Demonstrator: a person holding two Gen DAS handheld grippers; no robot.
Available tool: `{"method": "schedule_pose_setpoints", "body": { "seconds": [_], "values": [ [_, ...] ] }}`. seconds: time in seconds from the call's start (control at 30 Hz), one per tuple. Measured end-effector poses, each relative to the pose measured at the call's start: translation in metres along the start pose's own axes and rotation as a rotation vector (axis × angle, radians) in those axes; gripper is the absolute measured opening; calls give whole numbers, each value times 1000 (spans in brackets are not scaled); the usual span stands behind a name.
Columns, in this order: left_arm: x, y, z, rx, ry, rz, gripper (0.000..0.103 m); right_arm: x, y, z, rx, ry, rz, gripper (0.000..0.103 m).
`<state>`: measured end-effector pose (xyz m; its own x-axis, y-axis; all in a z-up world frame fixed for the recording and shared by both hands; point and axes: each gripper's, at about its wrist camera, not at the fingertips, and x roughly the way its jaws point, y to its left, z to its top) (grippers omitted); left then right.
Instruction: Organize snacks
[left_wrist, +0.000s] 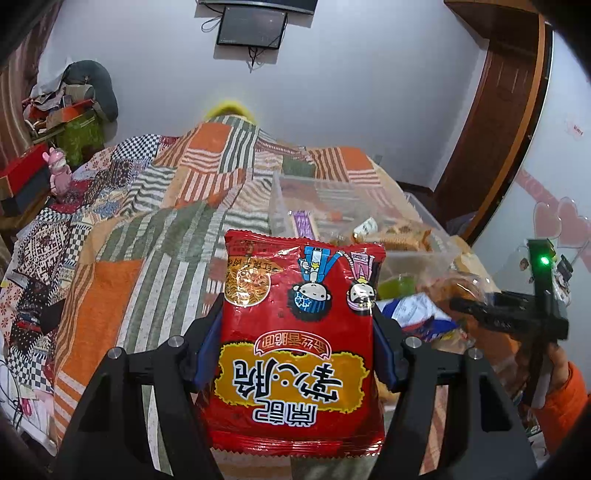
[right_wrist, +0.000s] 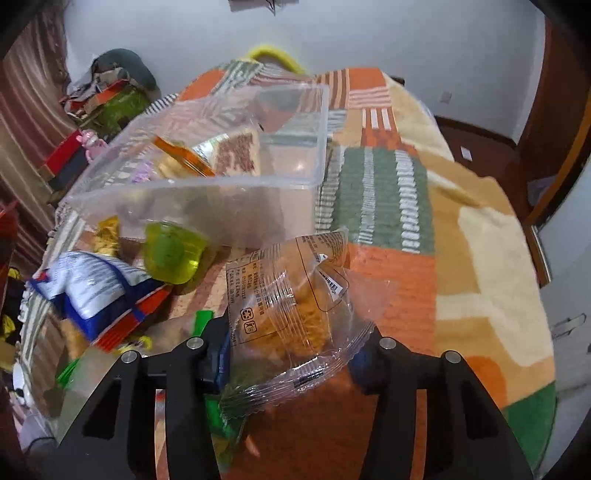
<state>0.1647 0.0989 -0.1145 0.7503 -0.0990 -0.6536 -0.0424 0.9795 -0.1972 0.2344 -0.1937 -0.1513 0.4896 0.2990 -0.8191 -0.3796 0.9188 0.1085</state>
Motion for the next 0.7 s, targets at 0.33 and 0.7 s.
{"method": "schedule_pose_setpoints", "body": {
  "seconds": [0.33,0.7],
  "values": [
    [7,-18,36,15,-53,-3,67,-60,-2,29,-19,-169,6,45],
    [37,-45,85,73,-94,11,67,-36,16,77,-26,-228,18,45]
  ]
}}
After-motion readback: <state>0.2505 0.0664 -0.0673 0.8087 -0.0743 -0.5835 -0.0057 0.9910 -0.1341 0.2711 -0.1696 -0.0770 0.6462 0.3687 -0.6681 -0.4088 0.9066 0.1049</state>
